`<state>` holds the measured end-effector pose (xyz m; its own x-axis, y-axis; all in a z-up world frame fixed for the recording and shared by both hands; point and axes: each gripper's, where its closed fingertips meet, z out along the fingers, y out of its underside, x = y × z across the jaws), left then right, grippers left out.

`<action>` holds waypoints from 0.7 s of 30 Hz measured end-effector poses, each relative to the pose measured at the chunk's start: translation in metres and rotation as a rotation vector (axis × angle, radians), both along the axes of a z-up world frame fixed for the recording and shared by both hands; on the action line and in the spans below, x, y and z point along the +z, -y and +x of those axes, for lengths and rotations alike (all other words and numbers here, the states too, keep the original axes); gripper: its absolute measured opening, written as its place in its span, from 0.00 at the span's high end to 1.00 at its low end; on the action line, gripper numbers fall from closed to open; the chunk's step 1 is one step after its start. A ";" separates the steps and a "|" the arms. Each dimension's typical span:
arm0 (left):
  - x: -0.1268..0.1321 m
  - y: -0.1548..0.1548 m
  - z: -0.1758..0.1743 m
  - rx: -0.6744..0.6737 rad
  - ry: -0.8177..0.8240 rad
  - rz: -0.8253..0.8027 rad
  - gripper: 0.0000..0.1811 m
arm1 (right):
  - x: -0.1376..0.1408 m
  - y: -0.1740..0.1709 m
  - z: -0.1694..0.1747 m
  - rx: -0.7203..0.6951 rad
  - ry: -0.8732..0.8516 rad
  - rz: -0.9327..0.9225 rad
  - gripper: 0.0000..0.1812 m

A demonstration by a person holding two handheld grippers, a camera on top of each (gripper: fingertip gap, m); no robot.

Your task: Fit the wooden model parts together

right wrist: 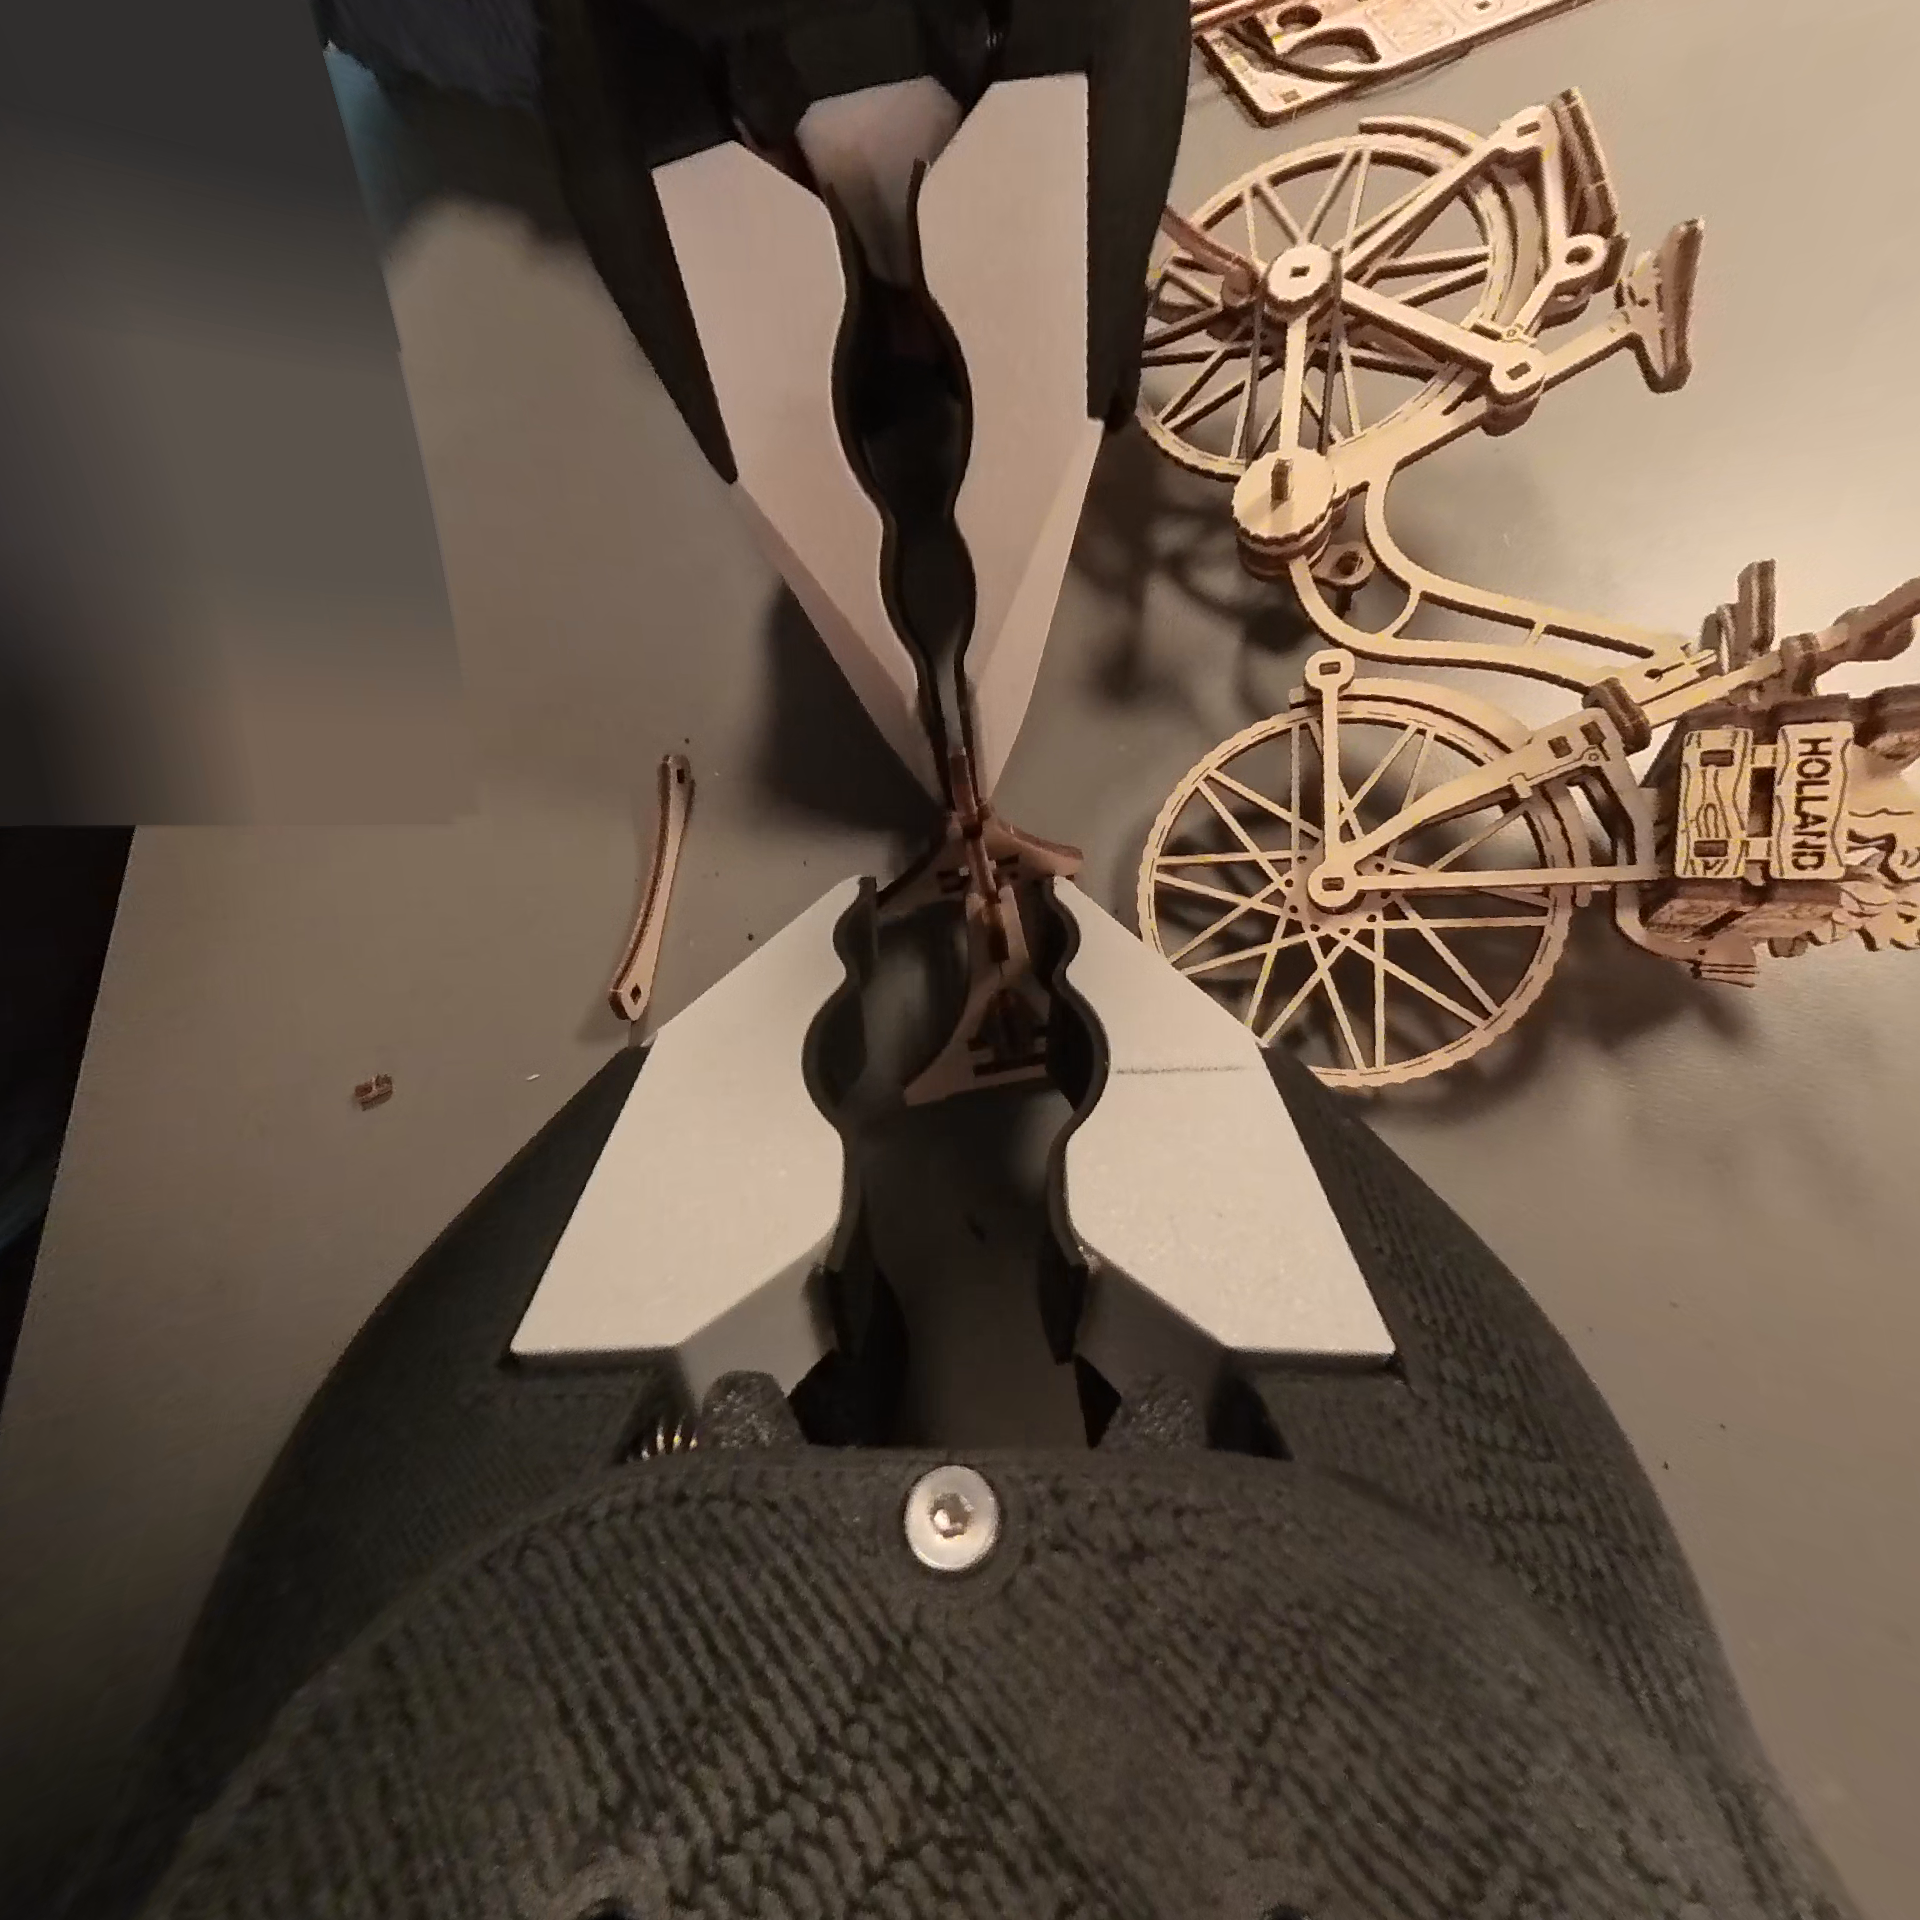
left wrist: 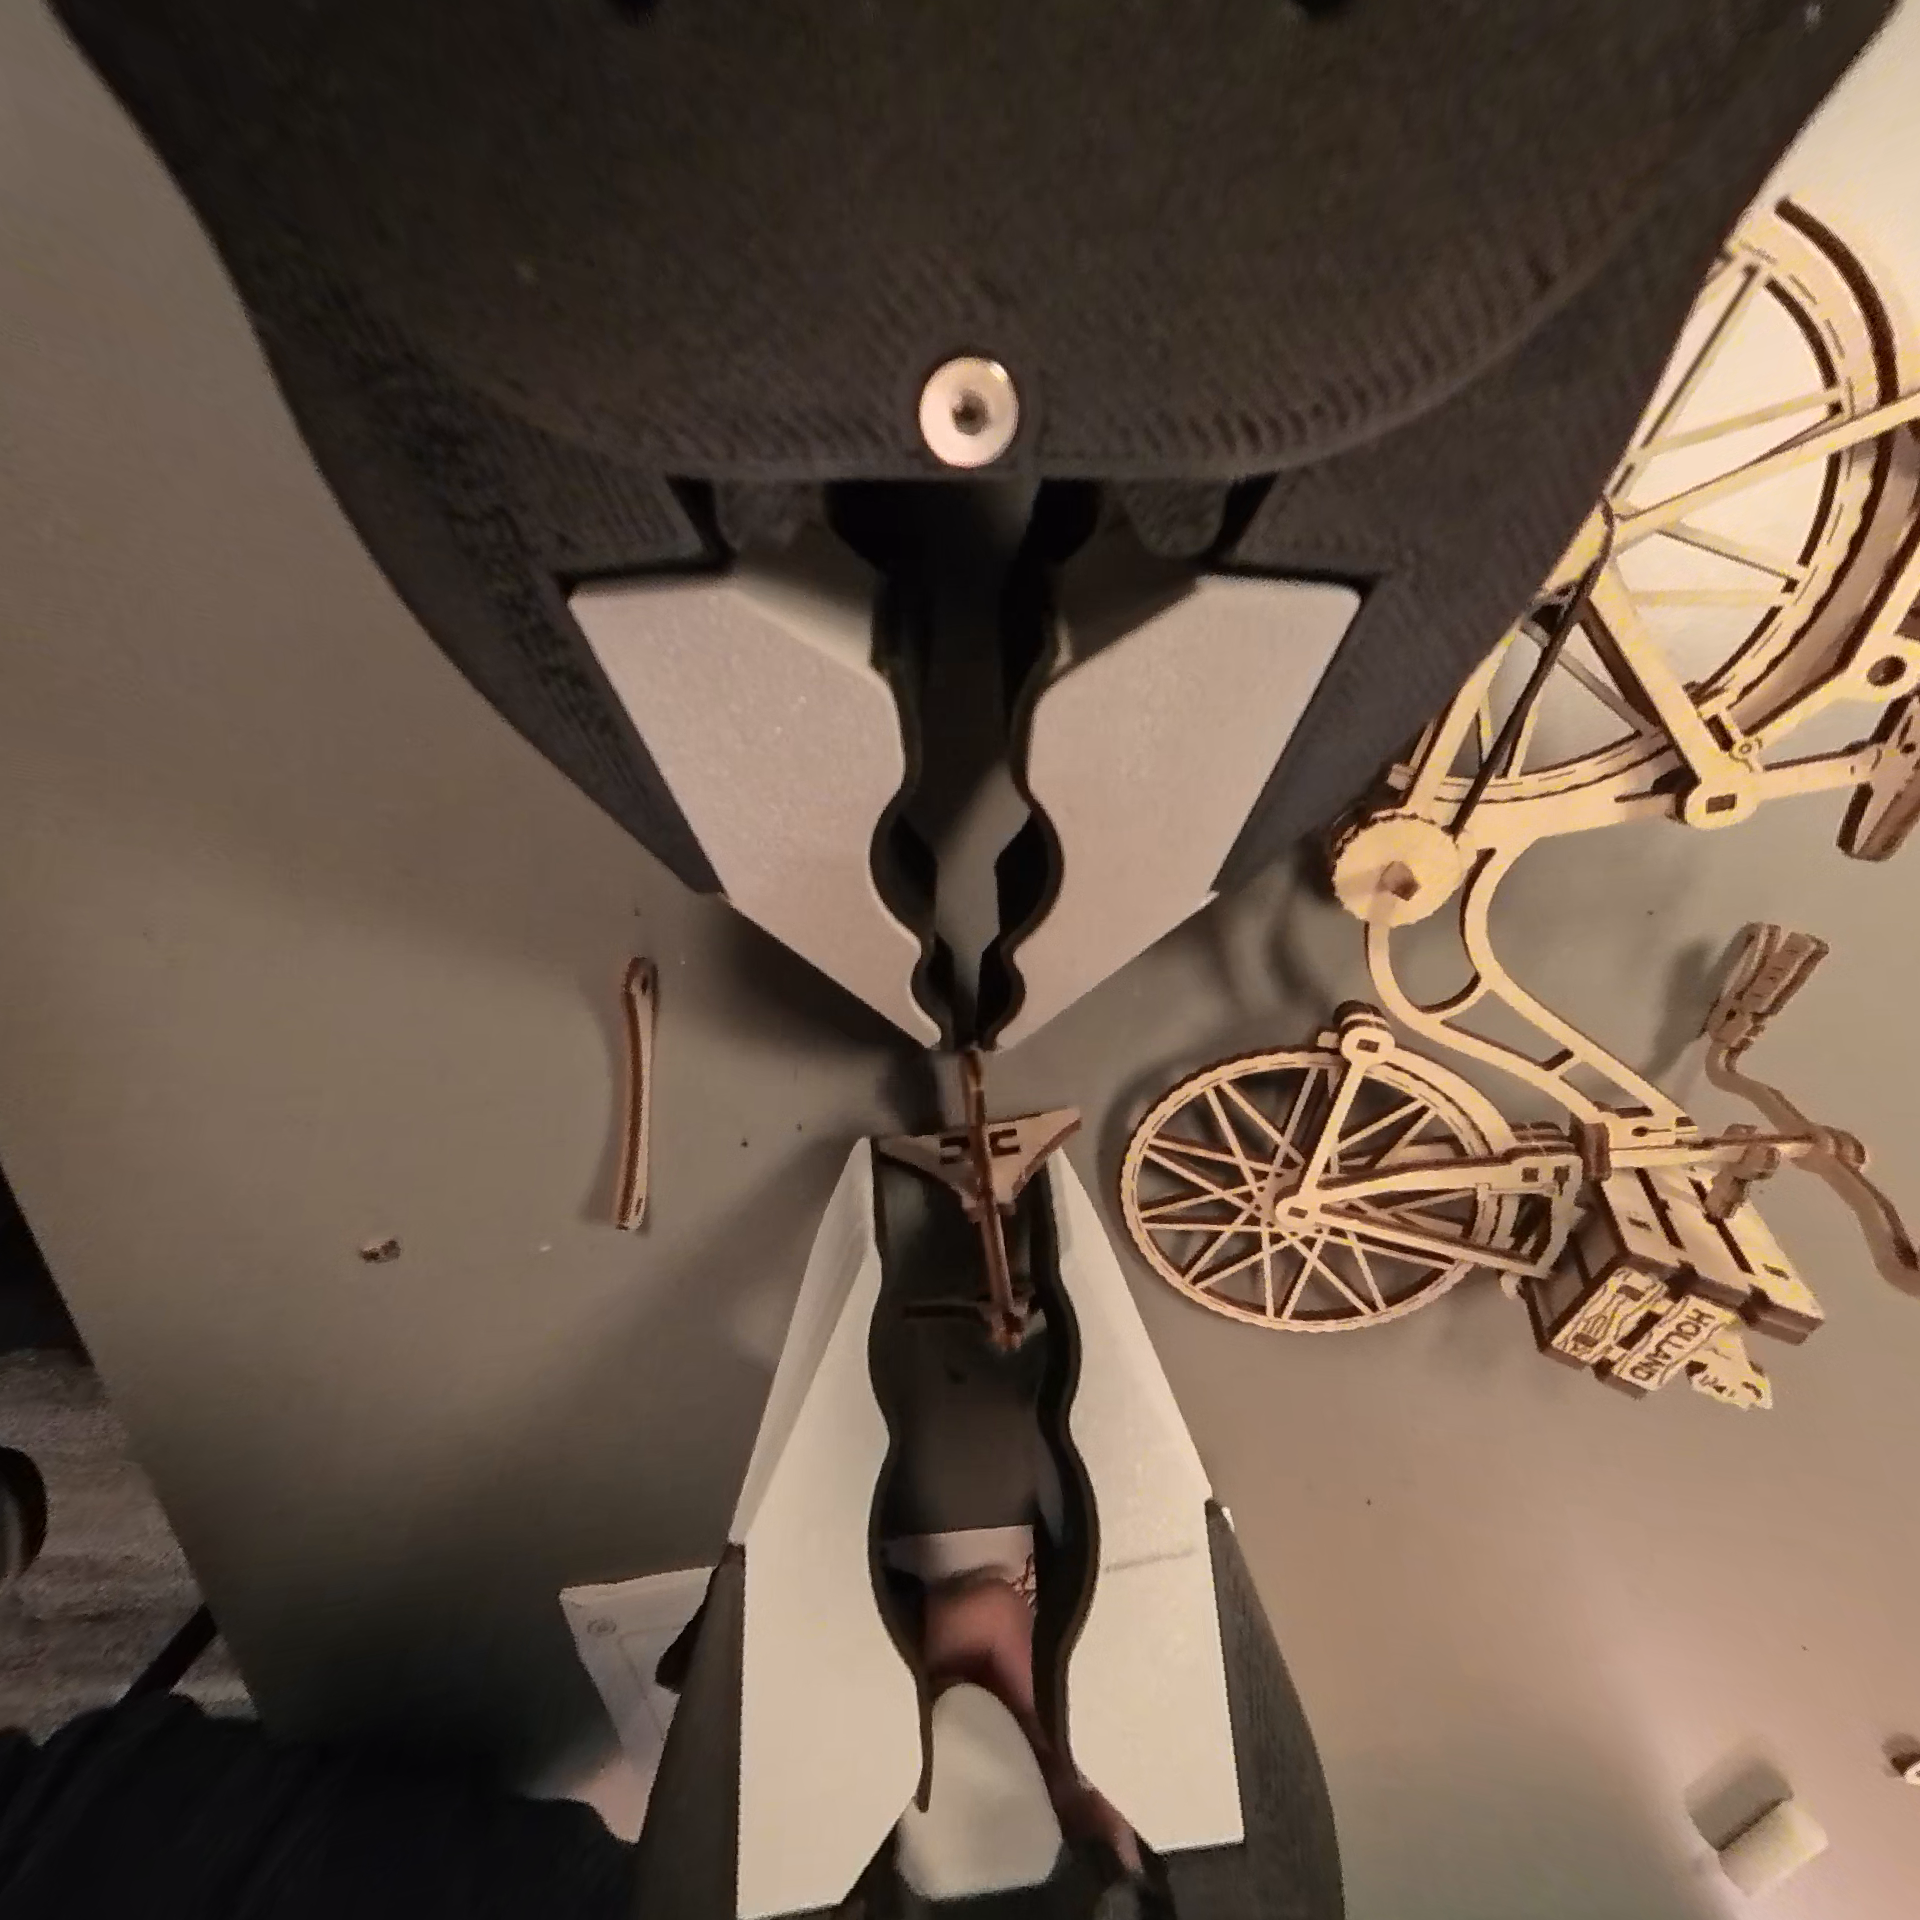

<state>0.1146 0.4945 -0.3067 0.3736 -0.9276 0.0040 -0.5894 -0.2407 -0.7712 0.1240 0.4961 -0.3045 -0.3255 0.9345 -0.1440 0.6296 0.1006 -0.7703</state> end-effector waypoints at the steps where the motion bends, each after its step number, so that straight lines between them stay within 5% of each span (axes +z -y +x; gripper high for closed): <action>1: 0.001 0.000 0.000 0.000 0.005 0.002 0.98 | 0.000 0.000 0.000 0.002 0.000 0.001 0.84; 15: 0.004 -0.002 -0.001 0.013 0.017 0.036 0.98 | -0.001 0.003 0.002 0.023 -0.007 0.033 0.83; 21: 0.005 0.001 0.005 0.014 0.009 0.060 0.78 | 0.001 -0.002 0.014 0.033 -0.043 0.116 0.80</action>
